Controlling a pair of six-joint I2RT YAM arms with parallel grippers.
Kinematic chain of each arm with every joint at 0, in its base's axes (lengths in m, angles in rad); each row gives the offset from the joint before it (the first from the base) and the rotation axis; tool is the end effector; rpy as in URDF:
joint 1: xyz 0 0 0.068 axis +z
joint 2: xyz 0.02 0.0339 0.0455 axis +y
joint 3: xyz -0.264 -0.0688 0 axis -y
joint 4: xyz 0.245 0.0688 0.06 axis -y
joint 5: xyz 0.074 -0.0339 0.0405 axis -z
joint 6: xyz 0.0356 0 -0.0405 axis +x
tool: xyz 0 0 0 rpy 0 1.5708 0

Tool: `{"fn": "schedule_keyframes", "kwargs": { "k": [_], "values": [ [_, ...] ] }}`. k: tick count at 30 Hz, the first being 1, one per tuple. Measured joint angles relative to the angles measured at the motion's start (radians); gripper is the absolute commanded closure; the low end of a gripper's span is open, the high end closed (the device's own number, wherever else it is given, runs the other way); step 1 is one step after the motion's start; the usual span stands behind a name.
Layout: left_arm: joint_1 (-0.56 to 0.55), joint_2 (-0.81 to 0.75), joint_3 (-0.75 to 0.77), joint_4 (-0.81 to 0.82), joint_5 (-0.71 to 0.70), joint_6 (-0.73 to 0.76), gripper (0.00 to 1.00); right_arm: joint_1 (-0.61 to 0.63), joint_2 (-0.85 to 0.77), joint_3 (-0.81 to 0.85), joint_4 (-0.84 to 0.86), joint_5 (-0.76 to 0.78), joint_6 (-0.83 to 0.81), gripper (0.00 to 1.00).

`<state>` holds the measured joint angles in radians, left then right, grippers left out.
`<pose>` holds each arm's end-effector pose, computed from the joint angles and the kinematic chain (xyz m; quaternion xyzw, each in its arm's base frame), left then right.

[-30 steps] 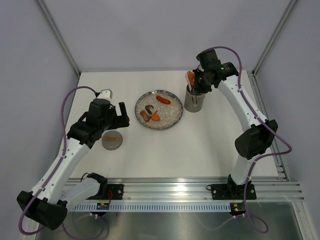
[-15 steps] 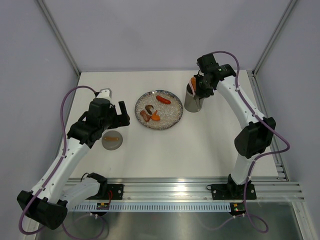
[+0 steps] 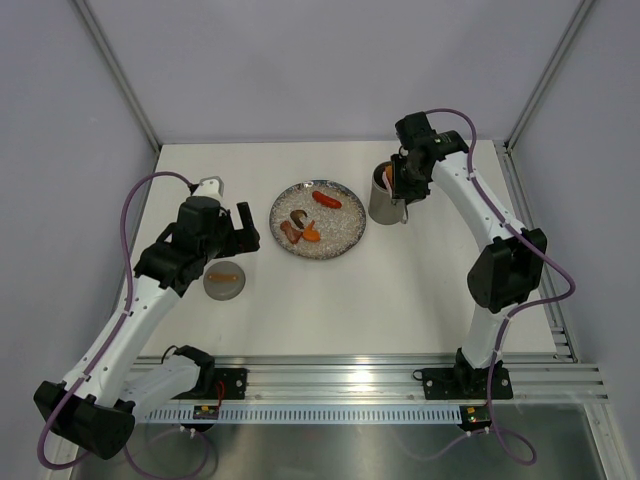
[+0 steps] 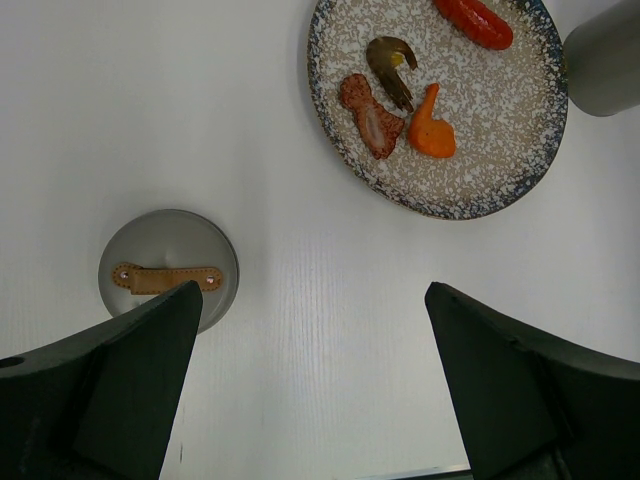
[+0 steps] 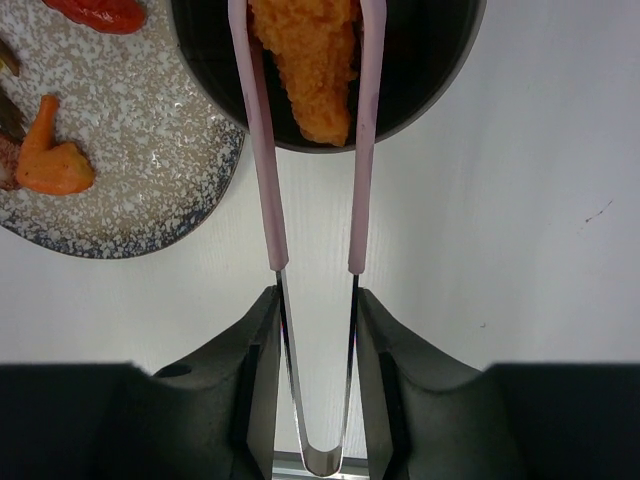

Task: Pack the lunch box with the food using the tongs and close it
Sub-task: Place the fake food in the packing box.

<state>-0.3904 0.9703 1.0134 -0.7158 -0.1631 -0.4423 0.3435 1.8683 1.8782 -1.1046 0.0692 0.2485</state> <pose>0.1856 -0.0701 0.3338 -0.0586 0.8966 -0.1079 0.4254 0.3699 0.1297 0.3310 -0.0380 0.9705 0.0366 0.2352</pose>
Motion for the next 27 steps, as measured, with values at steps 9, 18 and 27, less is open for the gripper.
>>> {"fn": "schedule_keyframes", "kwargs": {
  "k": [9, 18, 27],
  "values": [
    [0.000, -0.003, 0.000, 0.000, -0.001, 0.000, 0.01, 0.000, 0.002, 0.000, 0.000, 0.001, -0.001, 0.57],
    [0.000, -0.003, 0.000, 0.000, -0.001, 0.000, 0.01, 0.000, 0.002, 0.009, 0.000, 0.002, 0.000, 0.56],
    [0.000, -0.003, 0.000, 0.000, 0.000, 0.000, 0.01, 0.000, 0.001, 0.069, -0.003, 0.019, 0.000, 0.54]
  ]
}}
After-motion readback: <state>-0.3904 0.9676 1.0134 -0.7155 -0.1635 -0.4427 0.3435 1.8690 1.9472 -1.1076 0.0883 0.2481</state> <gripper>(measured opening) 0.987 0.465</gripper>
